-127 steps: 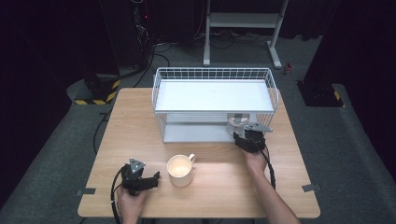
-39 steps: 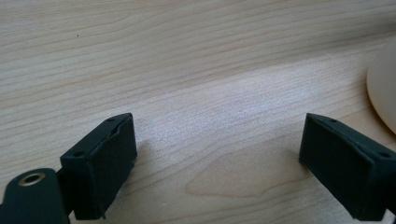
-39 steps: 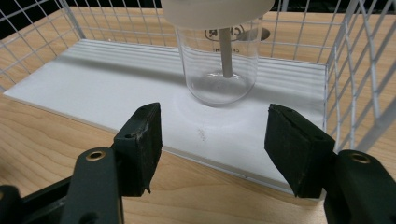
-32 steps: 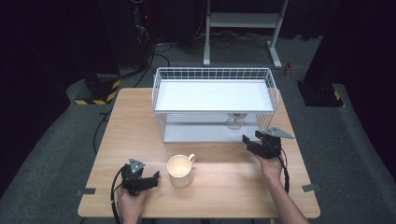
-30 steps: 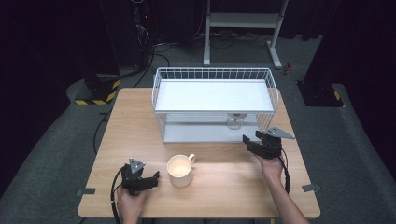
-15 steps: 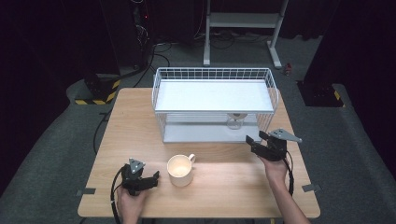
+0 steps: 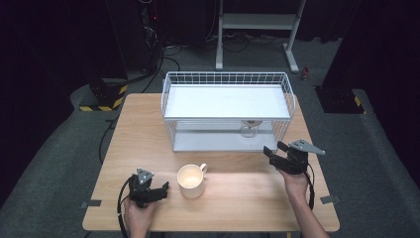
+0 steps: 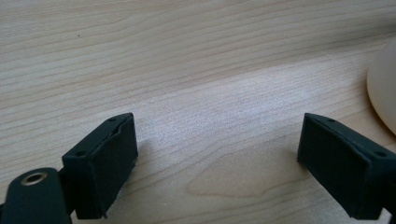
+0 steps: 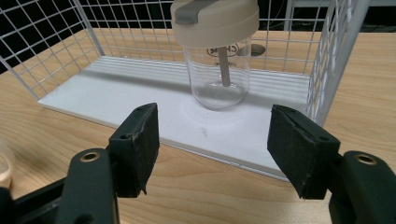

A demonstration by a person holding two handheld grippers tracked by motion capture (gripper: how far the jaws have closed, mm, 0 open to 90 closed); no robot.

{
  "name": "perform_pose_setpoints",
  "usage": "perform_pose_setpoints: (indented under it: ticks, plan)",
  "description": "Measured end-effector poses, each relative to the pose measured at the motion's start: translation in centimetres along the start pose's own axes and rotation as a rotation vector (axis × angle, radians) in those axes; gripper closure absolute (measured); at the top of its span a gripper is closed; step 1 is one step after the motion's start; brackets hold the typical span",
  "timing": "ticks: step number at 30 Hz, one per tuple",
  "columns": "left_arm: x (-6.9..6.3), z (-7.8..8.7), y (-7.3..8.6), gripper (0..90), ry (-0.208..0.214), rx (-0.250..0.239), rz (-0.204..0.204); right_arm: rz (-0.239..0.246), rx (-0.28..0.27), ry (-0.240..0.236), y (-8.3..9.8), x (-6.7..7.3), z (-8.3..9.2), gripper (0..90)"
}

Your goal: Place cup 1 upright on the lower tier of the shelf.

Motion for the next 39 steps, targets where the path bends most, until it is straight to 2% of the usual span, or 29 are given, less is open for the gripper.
perform_pose_setpoints:
  ticks: [36, 39]
  plan:
    - [0.0, 0.0, 0.0, 12.4, -0.001, 0.0, -0.001, -0.019, -0.019, 0.005, 1.4, -0.5, 3.2, 32.9]
    - [0.0, 0.0, 0.0, 12.4, -0.001, 0.0, -0.001, -0.006, -0.015, 0.007, 1.6, -0.5, 3.4, 32.5]
Point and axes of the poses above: each handheld gripper's, and its own axes: z roughly backward along the jaws, y roughly out of its underside, x roughly to its left, the point moved 6 cm from there along -z, roughly forward along the jaws, and after that the axes turned 11 degrees about z, right-handed, at the moved point
